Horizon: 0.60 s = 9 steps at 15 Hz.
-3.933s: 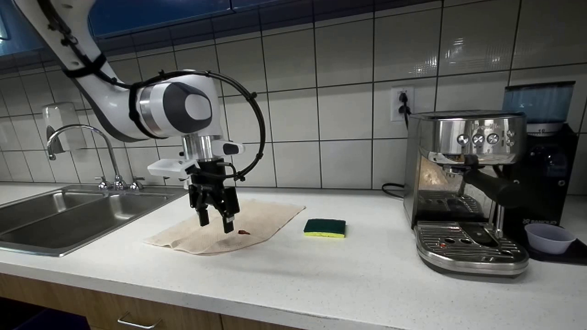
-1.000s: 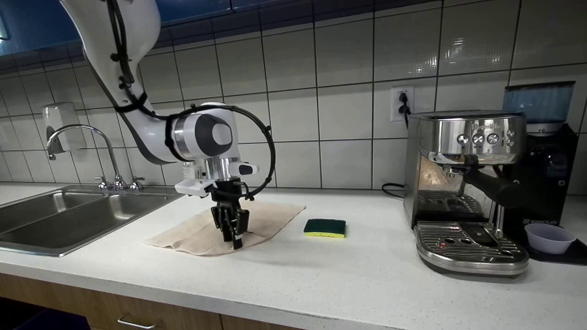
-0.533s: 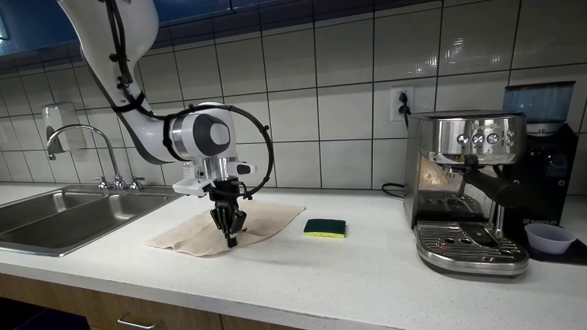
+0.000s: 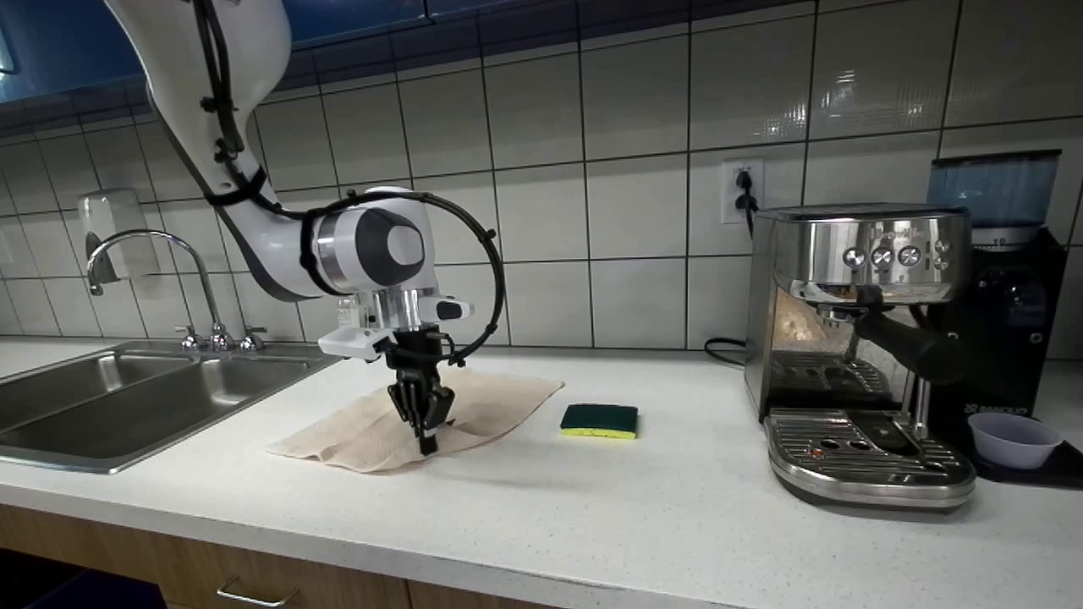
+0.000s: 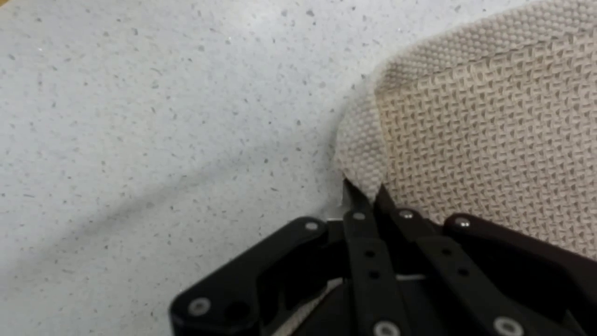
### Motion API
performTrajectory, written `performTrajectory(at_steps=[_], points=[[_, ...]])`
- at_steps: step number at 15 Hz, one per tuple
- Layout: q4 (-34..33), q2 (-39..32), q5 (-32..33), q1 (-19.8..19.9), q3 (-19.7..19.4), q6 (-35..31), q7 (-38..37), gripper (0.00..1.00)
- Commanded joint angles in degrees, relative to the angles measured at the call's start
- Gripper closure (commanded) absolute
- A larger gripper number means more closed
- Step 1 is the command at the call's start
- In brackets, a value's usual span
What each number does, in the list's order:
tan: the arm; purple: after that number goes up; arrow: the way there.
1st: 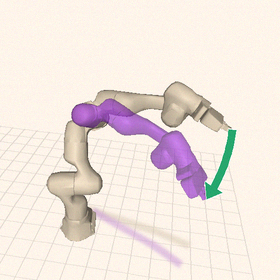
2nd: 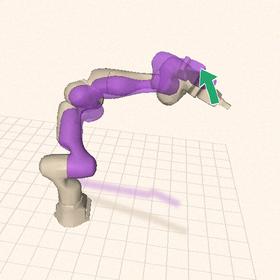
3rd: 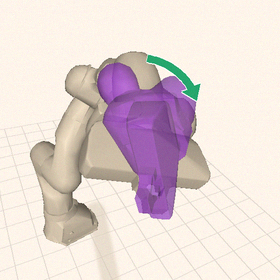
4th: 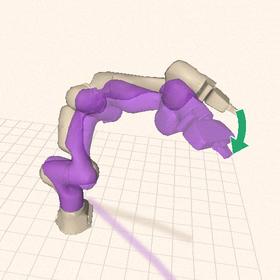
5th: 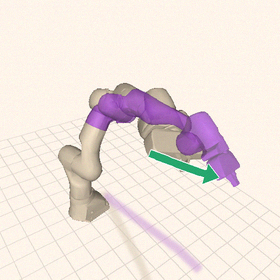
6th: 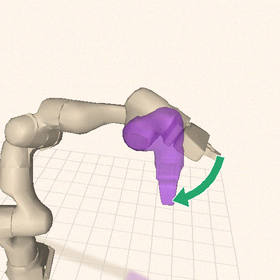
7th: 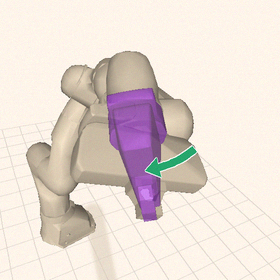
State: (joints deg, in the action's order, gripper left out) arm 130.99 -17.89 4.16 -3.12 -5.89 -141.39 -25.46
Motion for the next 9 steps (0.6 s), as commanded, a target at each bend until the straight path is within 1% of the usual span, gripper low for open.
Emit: performTrajectory(at_steps=[1,9], points=[[-0.28,2.2,0.31,-0.63,-0.35,1.22,-1.5,0.99],[-2.5,2.81,-0.1,-1.13,0.44,0.59,-1.95,0.99]])
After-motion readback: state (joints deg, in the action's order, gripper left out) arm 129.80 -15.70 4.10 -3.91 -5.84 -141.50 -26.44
